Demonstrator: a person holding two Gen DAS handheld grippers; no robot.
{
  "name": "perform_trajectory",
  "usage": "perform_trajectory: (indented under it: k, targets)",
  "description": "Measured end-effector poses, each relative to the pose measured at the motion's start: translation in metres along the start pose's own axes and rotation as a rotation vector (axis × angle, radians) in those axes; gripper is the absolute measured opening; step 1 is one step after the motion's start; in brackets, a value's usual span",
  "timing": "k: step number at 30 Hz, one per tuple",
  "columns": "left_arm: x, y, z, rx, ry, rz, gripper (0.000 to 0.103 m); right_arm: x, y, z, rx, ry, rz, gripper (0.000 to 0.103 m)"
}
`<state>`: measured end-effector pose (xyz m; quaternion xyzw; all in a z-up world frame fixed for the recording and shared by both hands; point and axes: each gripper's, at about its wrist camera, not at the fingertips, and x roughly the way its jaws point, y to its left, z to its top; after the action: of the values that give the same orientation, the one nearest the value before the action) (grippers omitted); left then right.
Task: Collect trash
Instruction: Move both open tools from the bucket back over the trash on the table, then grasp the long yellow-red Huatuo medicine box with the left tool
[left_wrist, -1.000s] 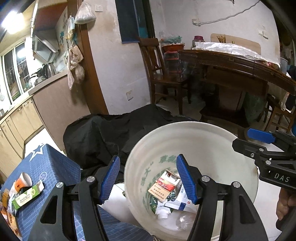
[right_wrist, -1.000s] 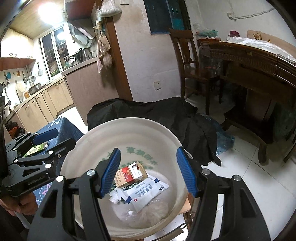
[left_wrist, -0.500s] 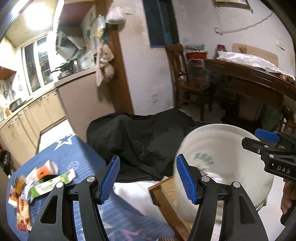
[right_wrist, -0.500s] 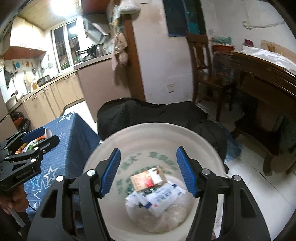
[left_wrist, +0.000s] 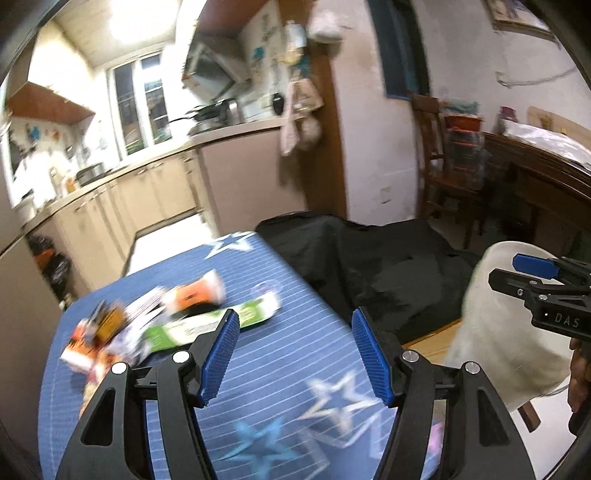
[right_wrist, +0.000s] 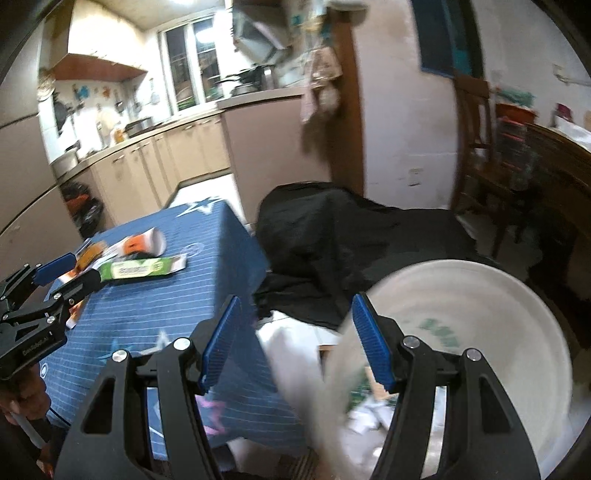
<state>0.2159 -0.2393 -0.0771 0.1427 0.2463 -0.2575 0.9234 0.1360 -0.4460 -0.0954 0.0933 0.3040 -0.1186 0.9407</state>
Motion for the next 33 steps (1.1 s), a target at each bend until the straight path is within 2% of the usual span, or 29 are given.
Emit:
perform_trajectory:
  k: [4,13,19,23,26,33]
  targets:
    - [-0.005,0.043,-0.018,-0.067,0.027,0.048,0.065,0.021,0.042,0.002,-0.053,0.028,0.059,0.06]
    - [-0.013,0.119,-0.055,-0.152,0.072,0.167,0.065,0.058,0.125,-0.002,-0.169,0.088,0.178,0.06]
    - [-0.015,0.176,-0.075,-0.237,0.1,0.255,0.065,0.076,0.163,-0.003,-0.229,0.118,0.233,0.06]
    - [-0.016,0.209,-0.084,-0.299,0.091,0.264,0.075,0.089,0.176,-0.002,-0.262,0.14,0.248,0.06]
    - [-0.012,0.221,-0.086,-0.298,0.094,0.249,0.085,0.1,0.185,0.0,-0.287,0.151,0.252,0.061]
    - [0.038,0.225,-0.091,-0.241,0.178,0.251,0.087,0.118,0.191,-0.001,-0.277,0.178,0.286,0.062]
